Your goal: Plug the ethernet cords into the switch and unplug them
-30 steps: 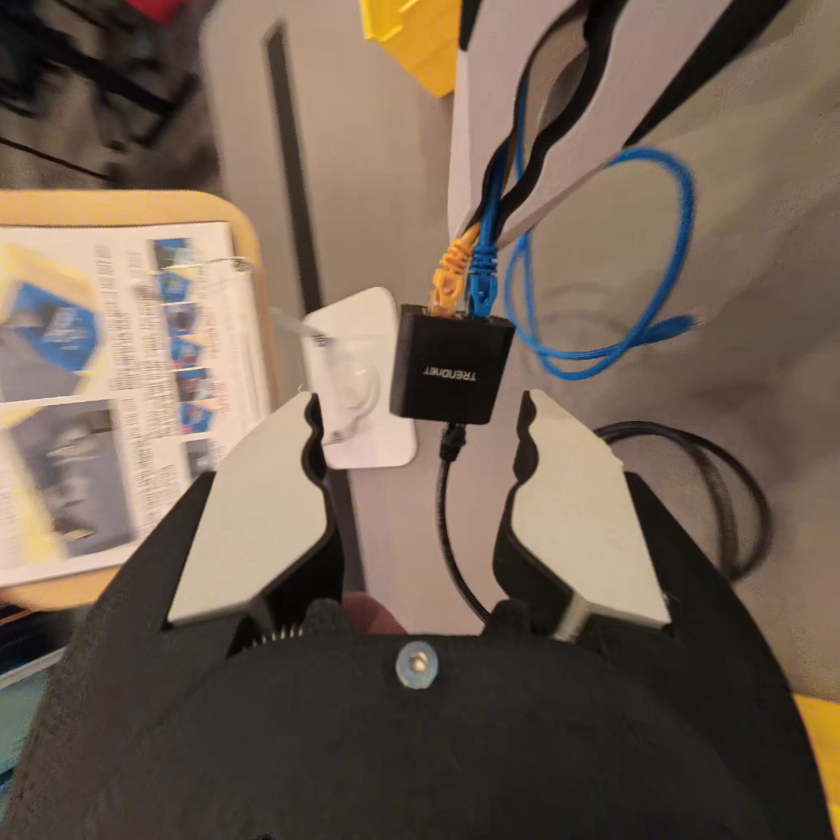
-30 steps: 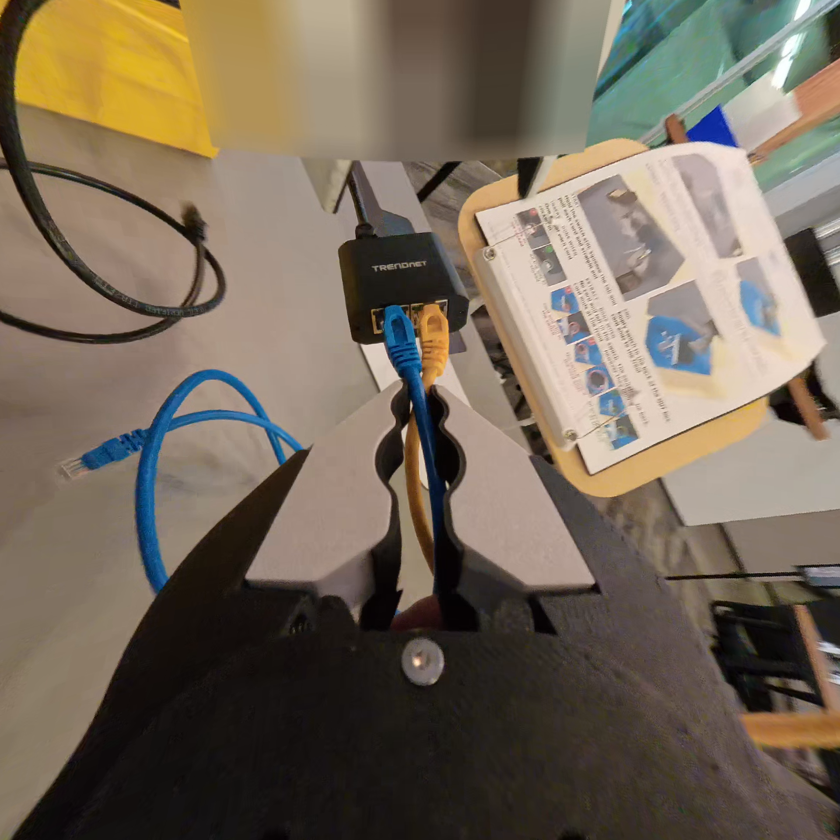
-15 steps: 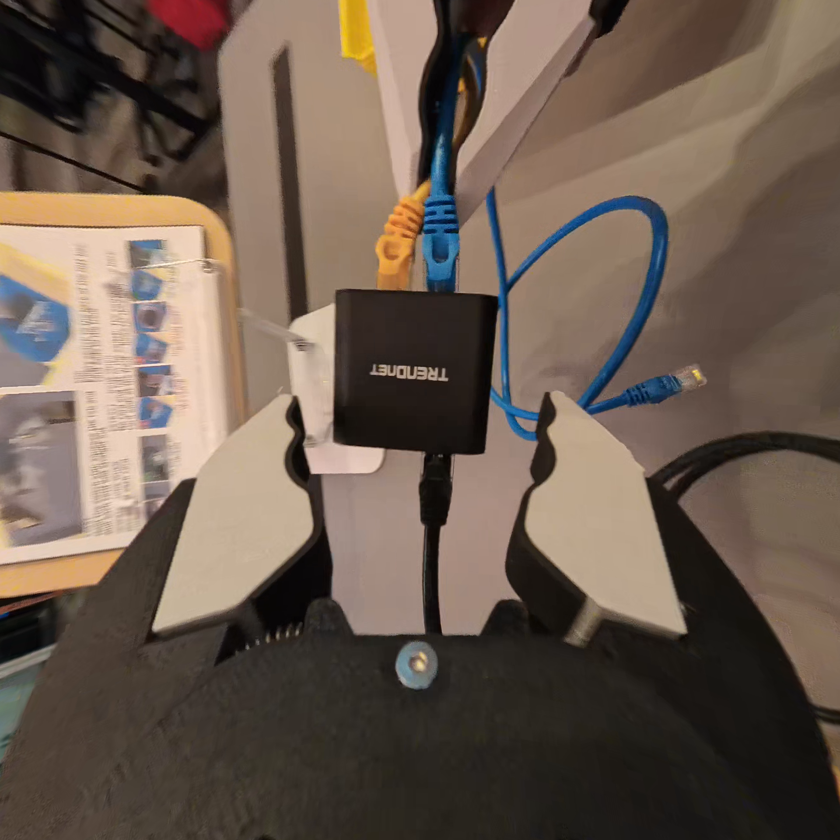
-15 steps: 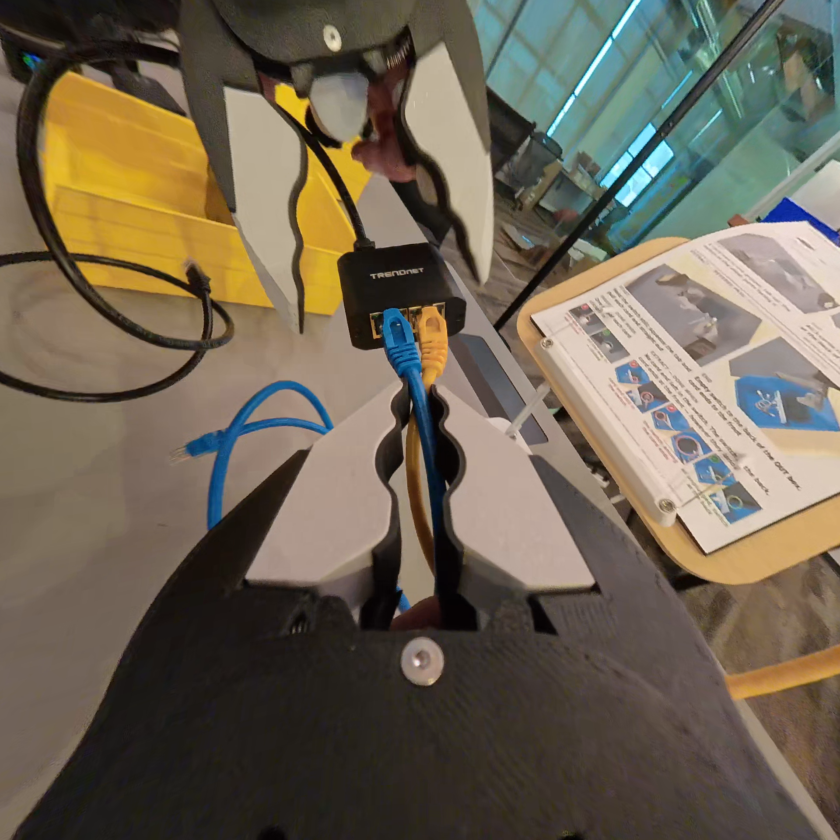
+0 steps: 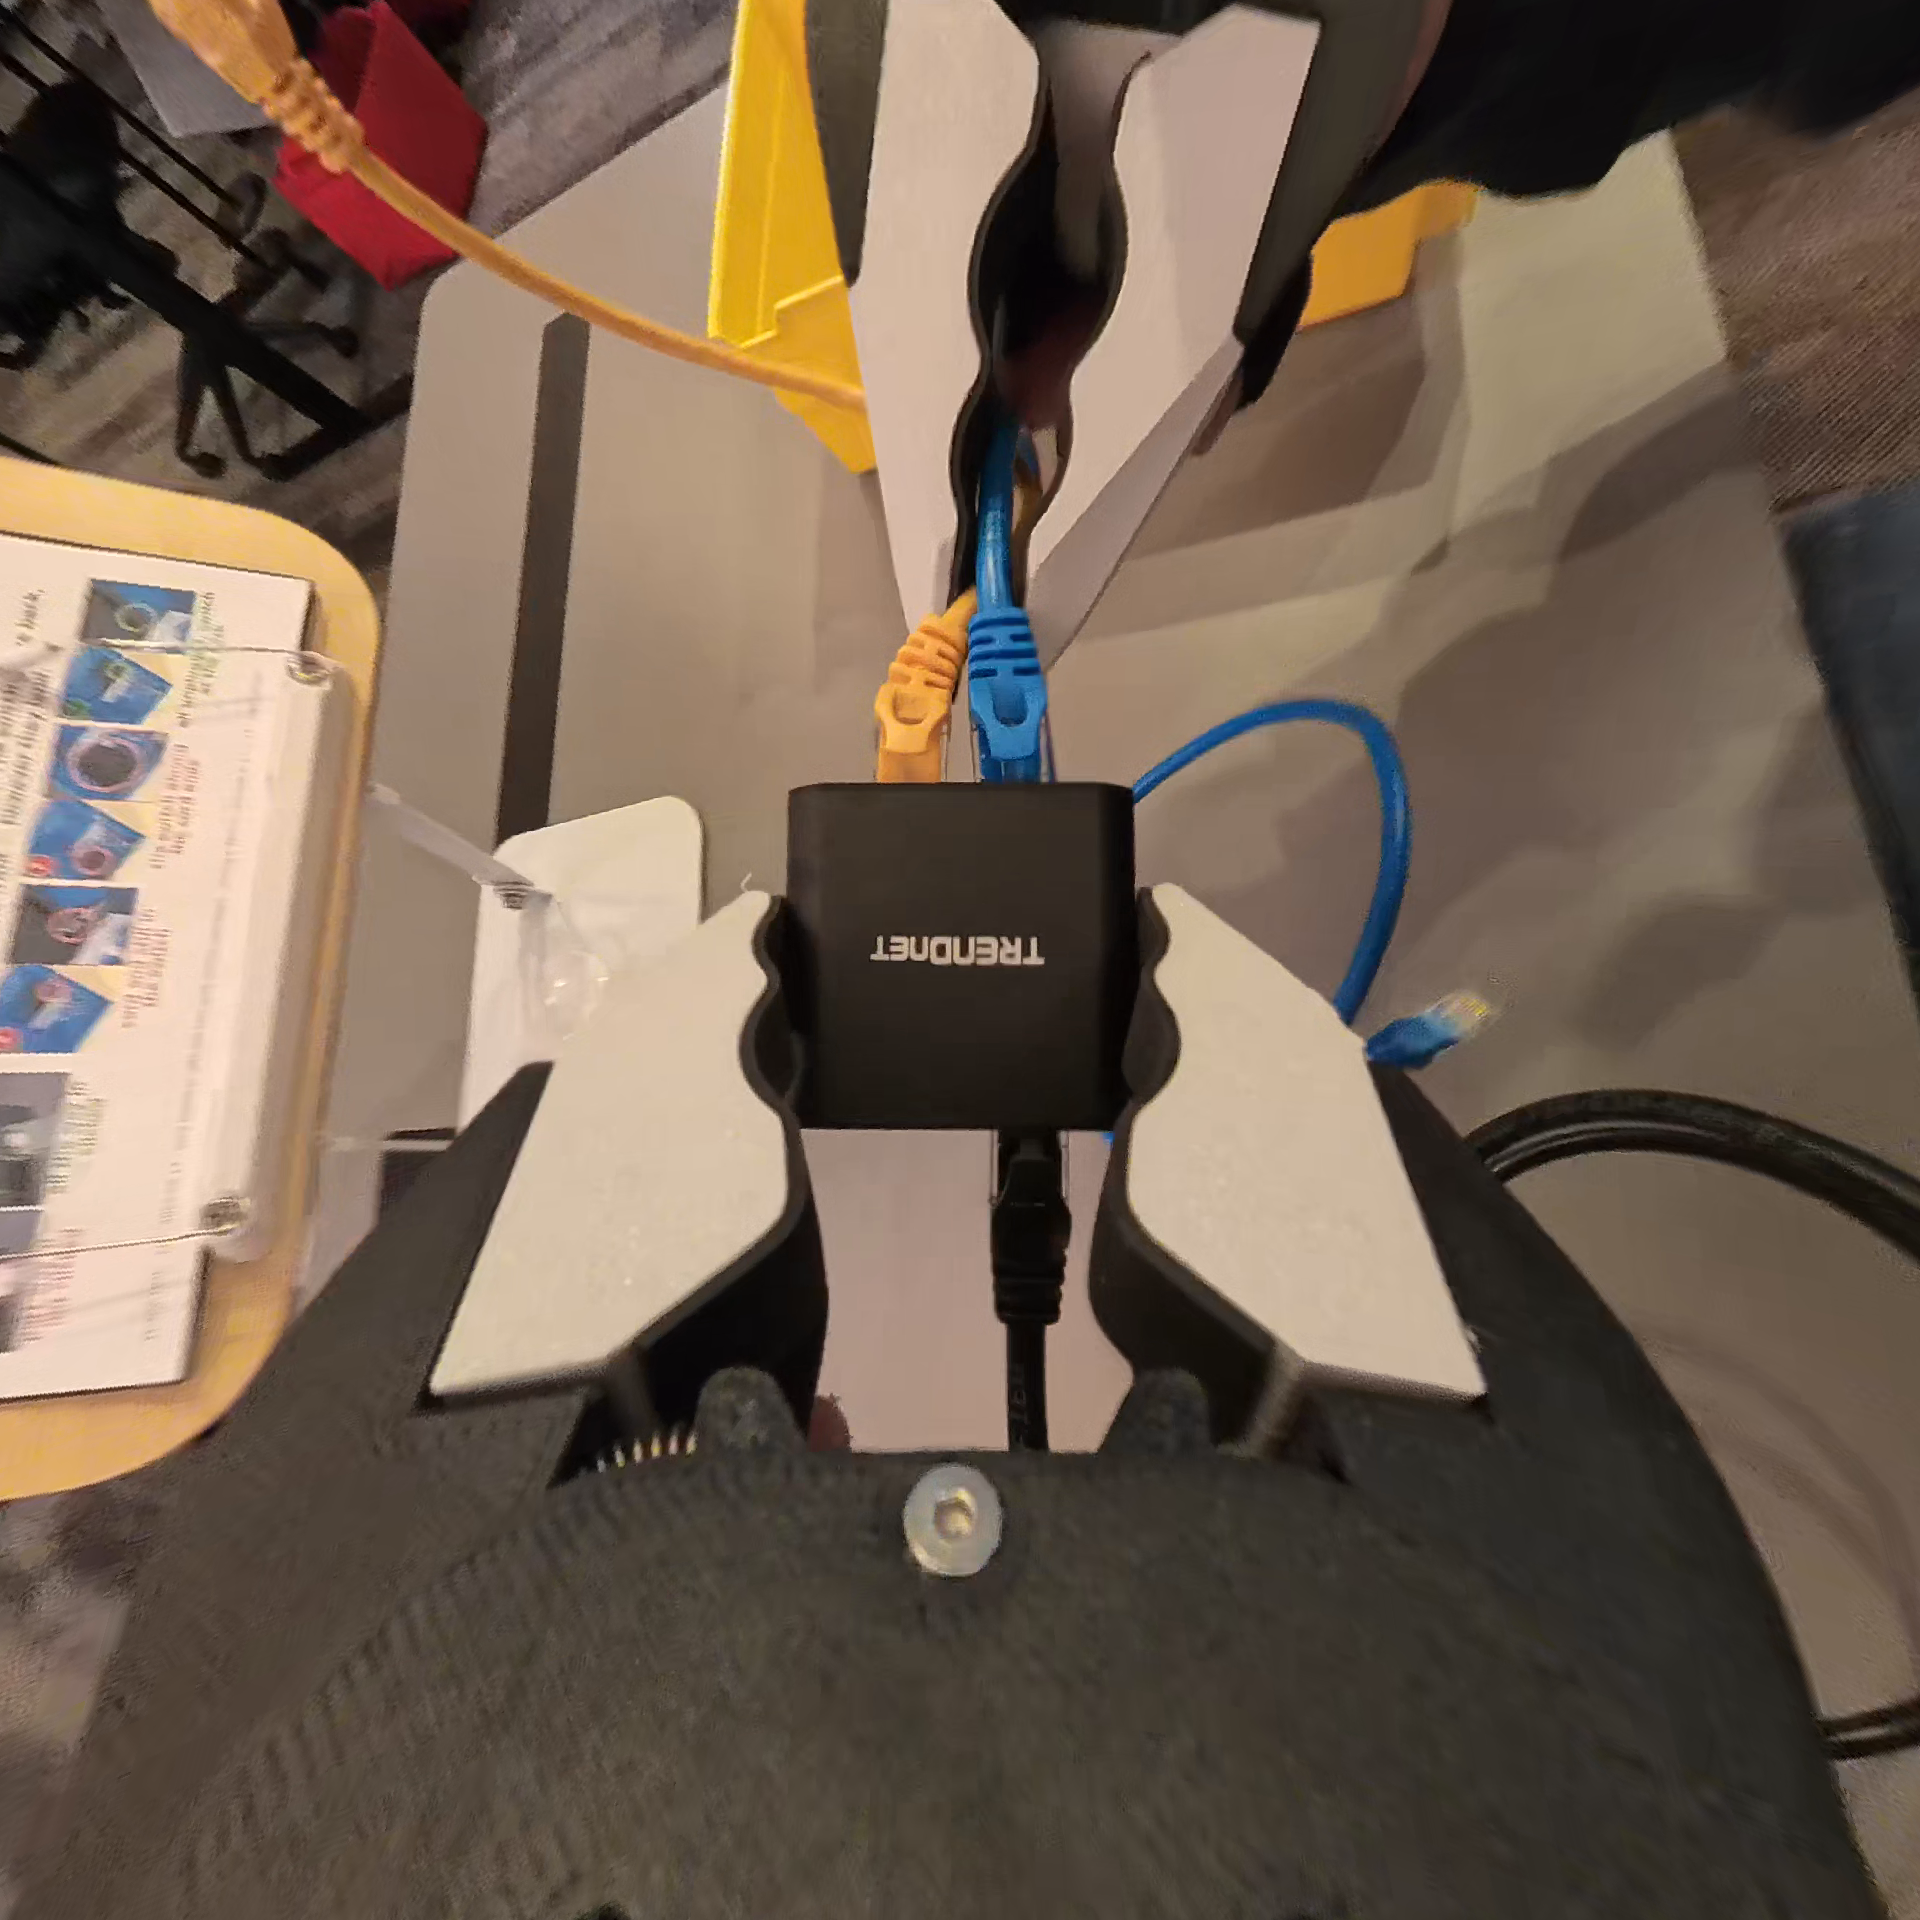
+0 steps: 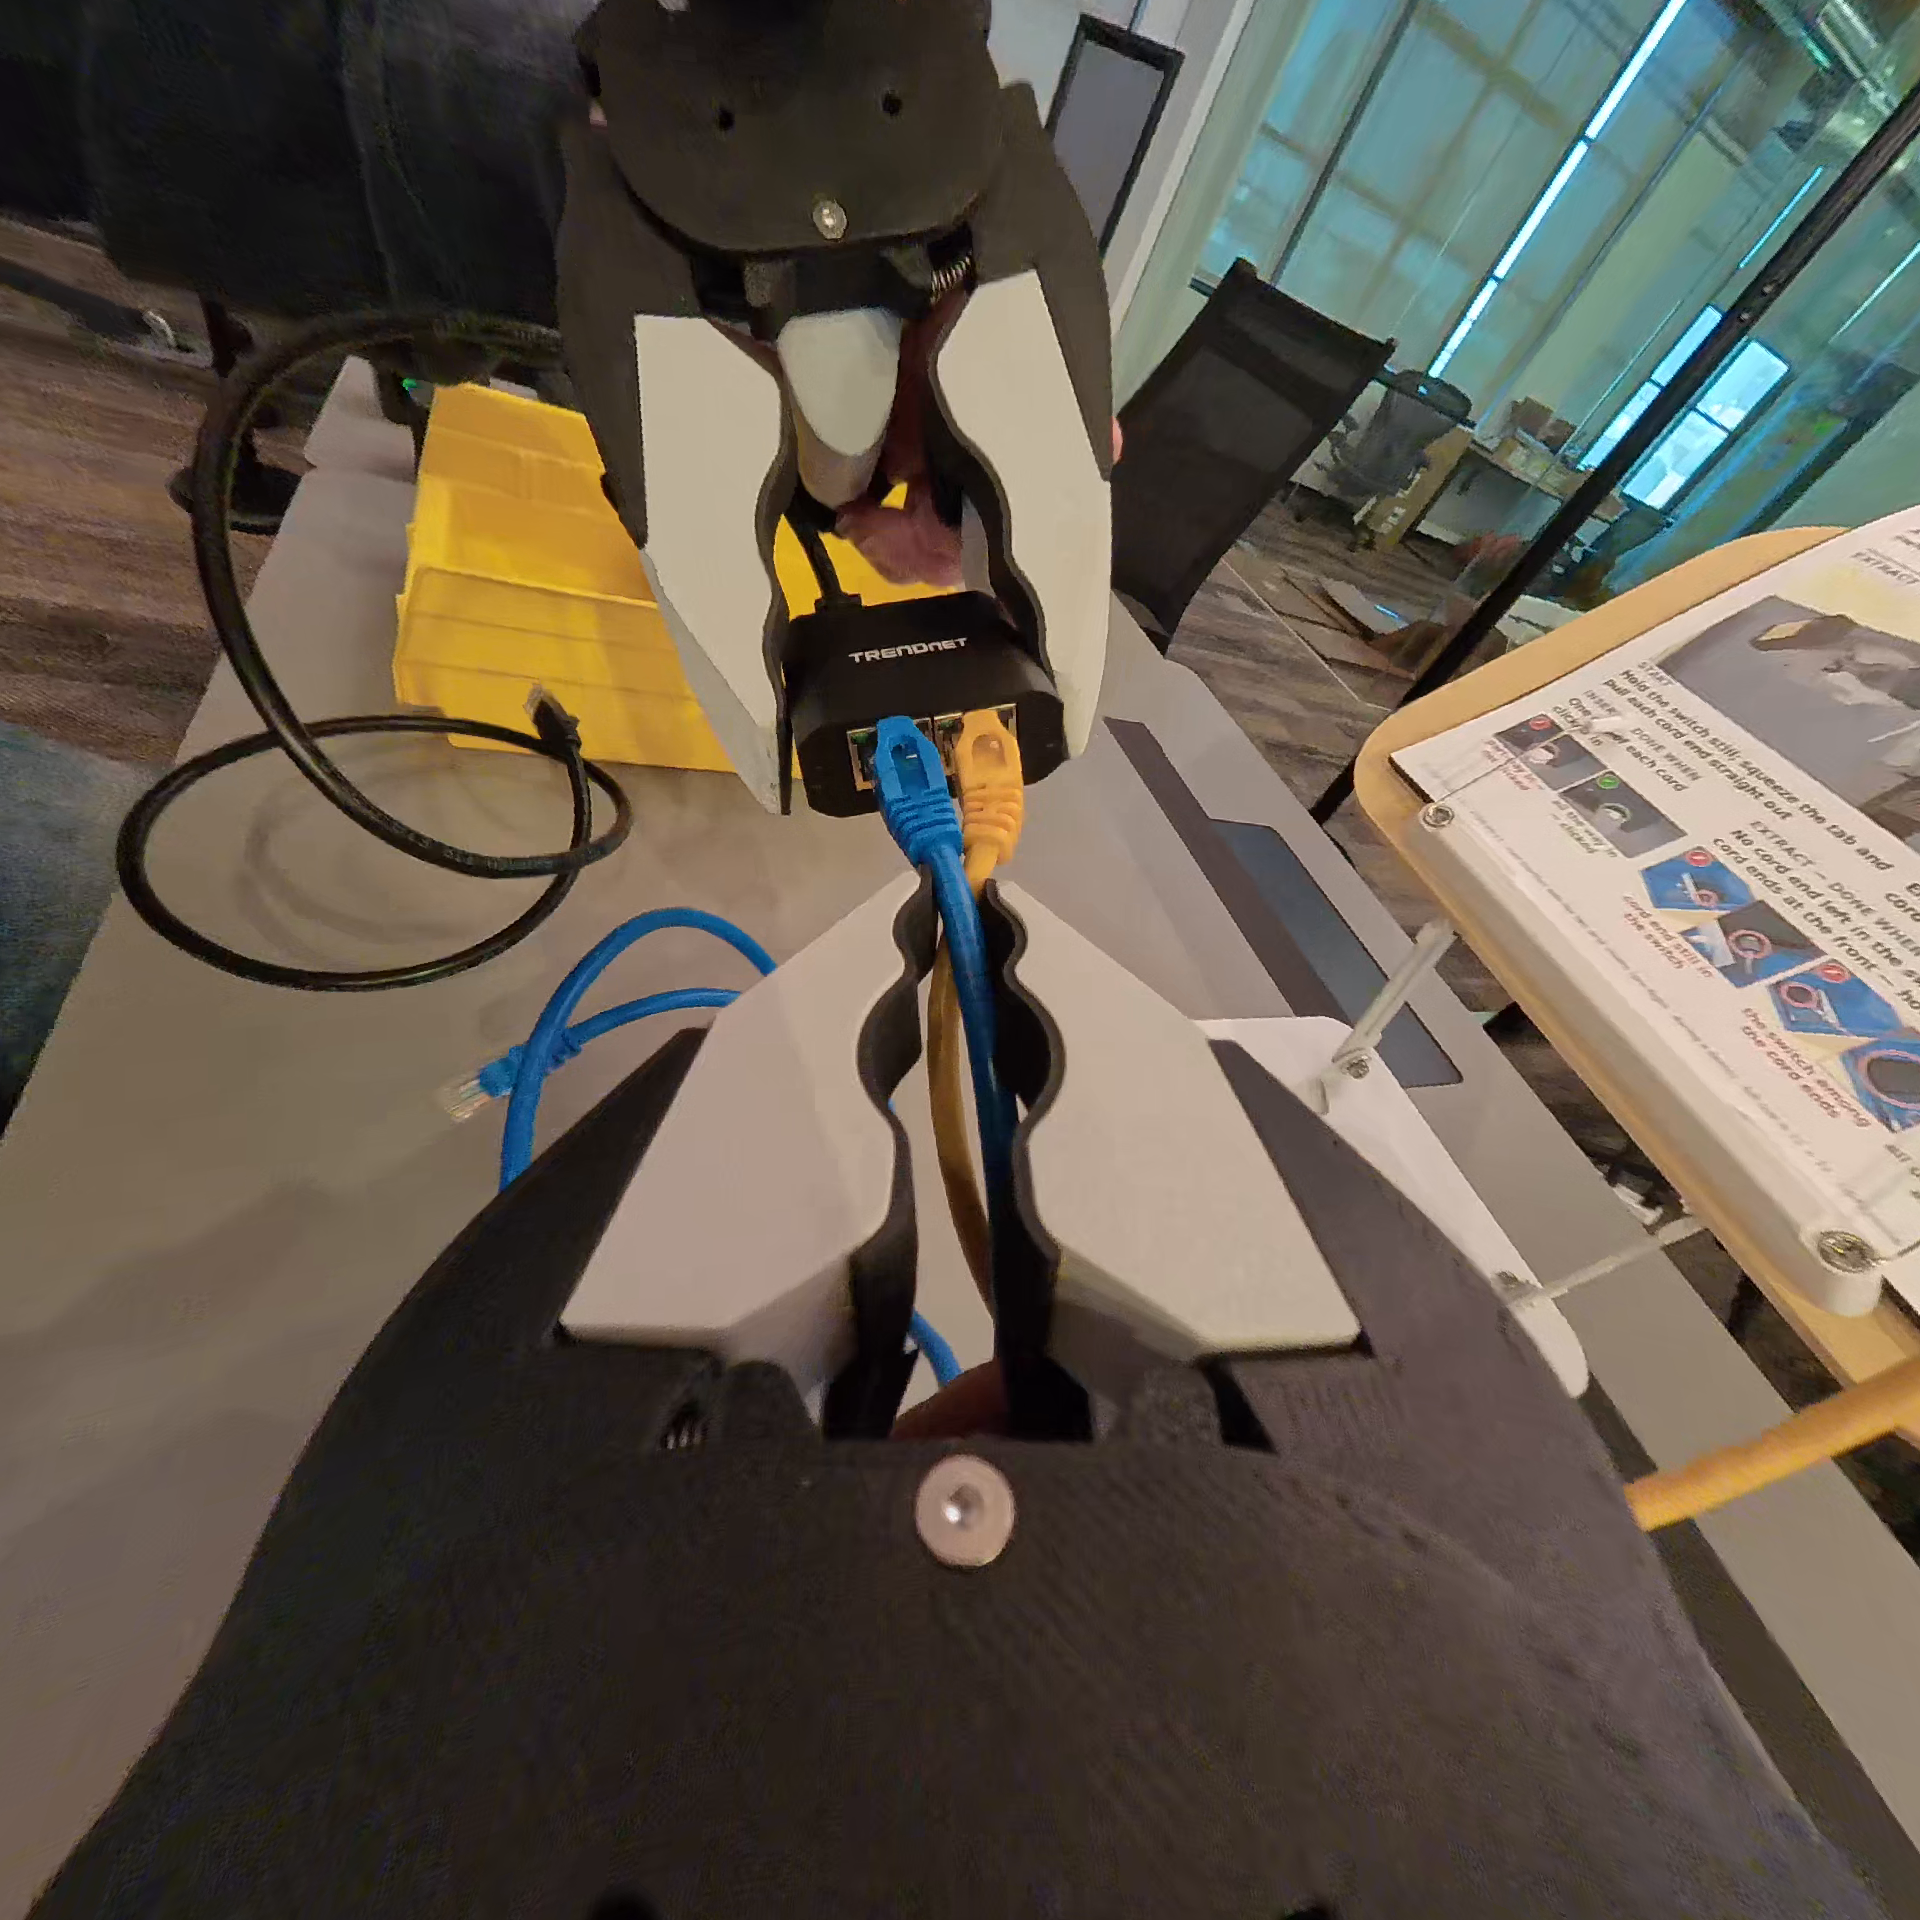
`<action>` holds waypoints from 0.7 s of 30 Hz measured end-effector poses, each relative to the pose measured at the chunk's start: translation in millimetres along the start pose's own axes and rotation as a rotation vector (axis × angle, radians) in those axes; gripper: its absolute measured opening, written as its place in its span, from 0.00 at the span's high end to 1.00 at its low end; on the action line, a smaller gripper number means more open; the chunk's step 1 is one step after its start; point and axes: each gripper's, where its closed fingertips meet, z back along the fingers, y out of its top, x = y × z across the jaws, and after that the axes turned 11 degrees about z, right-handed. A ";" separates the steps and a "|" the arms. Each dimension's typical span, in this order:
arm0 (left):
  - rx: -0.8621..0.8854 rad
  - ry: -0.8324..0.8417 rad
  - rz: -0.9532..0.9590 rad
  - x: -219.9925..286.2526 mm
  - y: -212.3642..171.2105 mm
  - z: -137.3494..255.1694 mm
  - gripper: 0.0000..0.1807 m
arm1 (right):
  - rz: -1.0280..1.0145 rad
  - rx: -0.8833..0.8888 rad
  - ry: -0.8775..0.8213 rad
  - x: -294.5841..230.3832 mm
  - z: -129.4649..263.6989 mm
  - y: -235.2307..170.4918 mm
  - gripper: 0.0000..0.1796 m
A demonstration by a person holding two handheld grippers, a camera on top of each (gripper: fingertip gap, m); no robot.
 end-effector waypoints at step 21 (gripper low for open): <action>-0.079 -0.159 0.407 1.3 -25.9 9.8 0.65 | 0.666 -0.318 -0.198 1.5 -1.3 15.4 0.79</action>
